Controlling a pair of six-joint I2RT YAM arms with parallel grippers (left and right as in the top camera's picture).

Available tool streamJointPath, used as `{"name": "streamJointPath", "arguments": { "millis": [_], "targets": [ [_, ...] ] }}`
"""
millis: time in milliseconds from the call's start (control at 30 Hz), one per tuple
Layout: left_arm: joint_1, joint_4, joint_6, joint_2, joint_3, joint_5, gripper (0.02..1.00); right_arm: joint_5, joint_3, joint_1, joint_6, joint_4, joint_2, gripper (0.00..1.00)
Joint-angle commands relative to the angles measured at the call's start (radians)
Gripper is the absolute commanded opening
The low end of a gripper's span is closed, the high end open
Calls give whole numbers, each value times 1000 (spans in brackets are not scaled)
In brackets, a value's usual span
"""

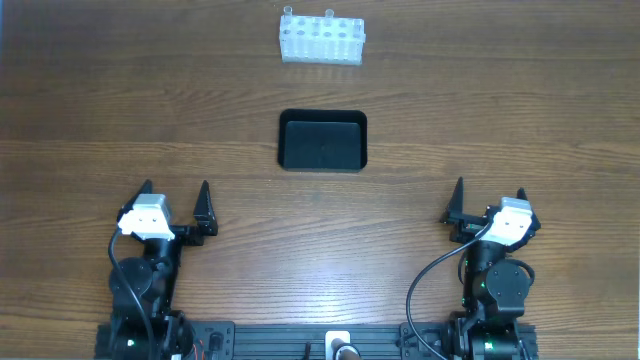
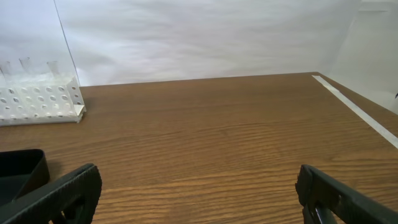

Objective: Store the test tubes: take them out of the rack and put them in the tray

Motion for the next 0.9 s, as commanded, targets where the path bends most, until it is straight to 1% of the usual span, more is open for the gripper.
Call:
{"name": "streamJointPath", "arguments": {
  "millis": [33, 300, 367, 467, 533, 667, 900],
  "targets": [
    [6, -4, 11, 1, -5, 12, 1000, 16, -6, 0, 3, -1, -10, 991],
    [6, 5, 11, 1, -5, 12, 998, 16, -6, 0, 3, -1, -10, 993],
    [11, 54, 11, 2, -5, 6, 1000, 16, -6, 0, 3, -1, -10, 991],
    [31, 210, 11, 43, -3, 13, 998, 16, -6, 0, 3, -1, -10, 991],
    [47, 349, 12, 141, 26, 25, 996, 16, -6, 0, 3, -1, -10, 991],
    [64, 473, 12, 347, 137, 51, 998, 16, -6, 0, 3, -1, -10, 991],
    [52, 454, 11, 809, 501, 84, 996, 16, -6, 0, 3, -1, -10, 993]
  ]
}}
